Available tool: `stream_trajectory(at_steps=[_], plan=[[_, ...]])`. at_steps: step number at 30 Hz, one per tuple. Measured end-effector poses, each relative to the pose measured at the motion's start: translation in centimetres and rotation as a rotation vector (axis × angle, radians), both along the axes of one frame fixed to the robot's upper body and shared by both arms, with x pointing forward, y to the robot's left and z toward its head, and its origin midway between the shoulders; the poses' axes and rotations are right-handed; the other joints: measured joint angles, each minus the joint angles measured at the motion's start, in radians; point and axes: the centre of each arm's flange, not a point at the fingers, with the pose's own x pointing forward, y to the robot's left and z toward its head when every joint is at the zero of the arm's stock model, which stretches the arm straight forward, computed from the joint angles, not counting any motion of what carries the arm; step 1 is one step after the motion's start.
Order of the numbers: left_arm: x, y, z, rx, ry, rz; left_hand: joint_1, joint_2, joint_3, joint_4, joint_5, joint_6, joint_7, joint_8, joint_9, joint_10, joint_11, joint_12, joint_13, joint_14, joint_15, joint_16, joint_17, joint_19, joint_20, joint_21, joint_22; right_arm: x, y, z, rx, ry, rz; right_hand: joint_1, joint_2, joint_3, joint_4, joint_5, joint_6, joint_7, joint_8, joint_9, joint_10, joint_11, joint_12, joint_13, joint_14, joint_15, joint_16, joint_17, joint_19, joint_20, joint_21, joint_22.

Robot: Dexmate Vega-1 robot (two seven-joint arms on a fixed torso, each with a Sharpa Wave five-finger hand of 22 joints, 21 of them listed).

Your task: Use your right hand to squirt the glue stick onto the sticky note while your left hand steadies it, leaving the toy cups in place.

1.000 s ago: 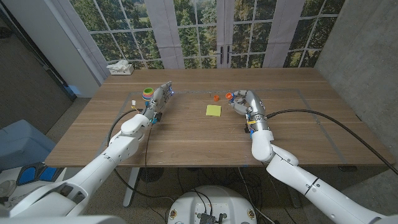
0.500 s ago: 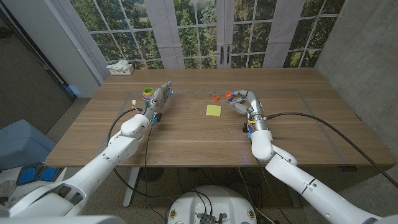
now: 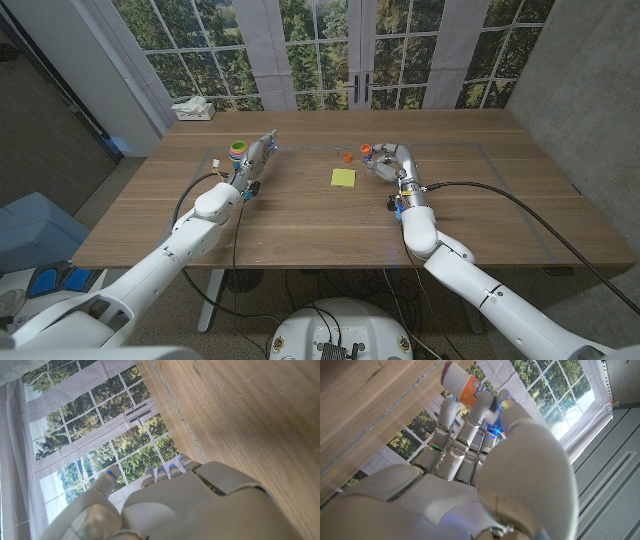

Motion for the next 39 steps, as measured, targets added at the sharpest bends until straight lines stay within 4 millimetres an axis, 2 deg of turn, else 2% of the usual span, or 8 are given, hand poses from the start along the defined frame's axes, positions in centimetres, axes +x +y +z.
stream_trajectory(at_steps=[13, 16, 21, 26, 28, 39], plan=[[-0.3, 0.0, 0.3, 0.046, -0.022, 0.03, 0.005, 0.005, 0.01, -0.015, 0.0, 0.06, -0.007, 0.008, 0.0, 0.032, -0.007, 0.0, 0.0, 0.044, 0.0, 0.0, 0.0, 0.004, -0.004, 0.0, 0.0, 0.7, 0.3, 0.2, 0.032, 0.013, 0.05, 0.0, 0.0, 0.0, 0.0, 0.005, 0.0, 0.0, -0.006, -0.001, 0.0, 0.0, -0.002, 0.0, 0.008, 0.003, -0.004, -0.006, 0.0, 0.0, 0.008, -0.011], [-0.4, -0.1, 0.4, 0.063, -0.029, 0.04, 0.017, 0.009, 0.014, -0.029, -0.008, 0.079, -0.017, 0.008, 0.0, 0.05, -0.014, 0.006, 0.0, 0.062, -0.001, 0.0, 0.0, 0.009, 0.001, 0.0, 0.0, 0.9, 0.4, 0.2, 0.04, 0.017, 0.061, 0.0, 0.0, 0.0, 0.0, 0.005, 0.004, -0.003, -0.008, -0.001, 0.0, 0.0, -0.004, 0.0, 0.008, 0.003, -0.011, -0.006, 0.0, 0.0, 0.008, -0.015], [-0.5, -0.1, 0.4, 0.094, -0.036, 0.054, 0.046, 0.019, 0.025, -0.069, -0.021, 0.145, -0.038, 0.011, 0.0, 0.086, -0.036, 0.008, 0.0, 0.097, 0.0, 0.0, 0.0, 0.009, 0.001, 0.0, 0.0, 1.1, 0.5, 0.3, 0.056, 0.02, 0.084, 0.0, 0.0, 0.0, 0.0, 0.005, 0.004, -0.003, -0.011, -0.001, 0.0, 0.0, -0.008, 0.0, 0.014, -0.003, -0.011, -0.006, 0.0, 0.0, 0.008, -0.02], [-0.6, -0.2, 0.7, 0.131, -0.044, 0.071, 0.058, 0.032, 0.037, -0.088, -0.029, 0.178, -0.041, 0.011, 0.005, 0.111, -0.047, 0.008, 0.0, 0.116, -0.002, 0.0, 0.0, 0.009, 0.001, 0.0, 0.0, 1.4, 0.6, 0.3, 0.071, 0.028, 0.101, 0.0, 0.0, 0.0, 0.0, 0.005, 0.004, -0.003, -0.007, -0.001, 0.0, 0.0, -0.008, 0.0, 0.017, 0.001, -0.011, -0.006, 0.0, 0.0, 0.009, -0.024], [-0.7, -0.1, 0.8, 0.146, -0.047, 0.077, 0.064, 0.026, 0.04, -0.095, -0.029, 0.186, -0.041, 0.011, 0.005, 0.118, -0.041, 0.008, 0.0, 0.116, -0.002, 0.0, 0.0, 0.009, 0.001, 0.0, 0.0, 1.5, 0.7, 0.3, 0.075, 0.03, 0.108, 0.0, 0.0, 0.0, 0.0, 0.005, 0.004, -0.003, -0.007, -0.001, 0.0, 0.0, -0.008, 0.0, 0.019, 0.003, -0.011, -0.006, 0.0, 0.0, 0.015, -0.024], [-1.0, -0.7, 1.4, 0.277, -0.078, 0.137, 0.099, 0.046, 0.062, -0.13, -0.043, 0.246, -0.034, 0.011, 0.005, 0.151, -0.037, 0.008, 0.0, 0.127, -0.002, 0.0, 0.0, 0.009, 0.002, 0.0, 0.0, 2.1, 0.9, 0.4, 0.112, 0.041, 0.151, 0.0, 0.0, 0.0, 0.0, 0.005, 0.004, -0.003, -0.007, 0.004, 0.0, 0.0, -0.013, 0.0, 0.019, 0.002, -0.011, -0.003, 0.0, 0.0, 0.015, -0.034]])
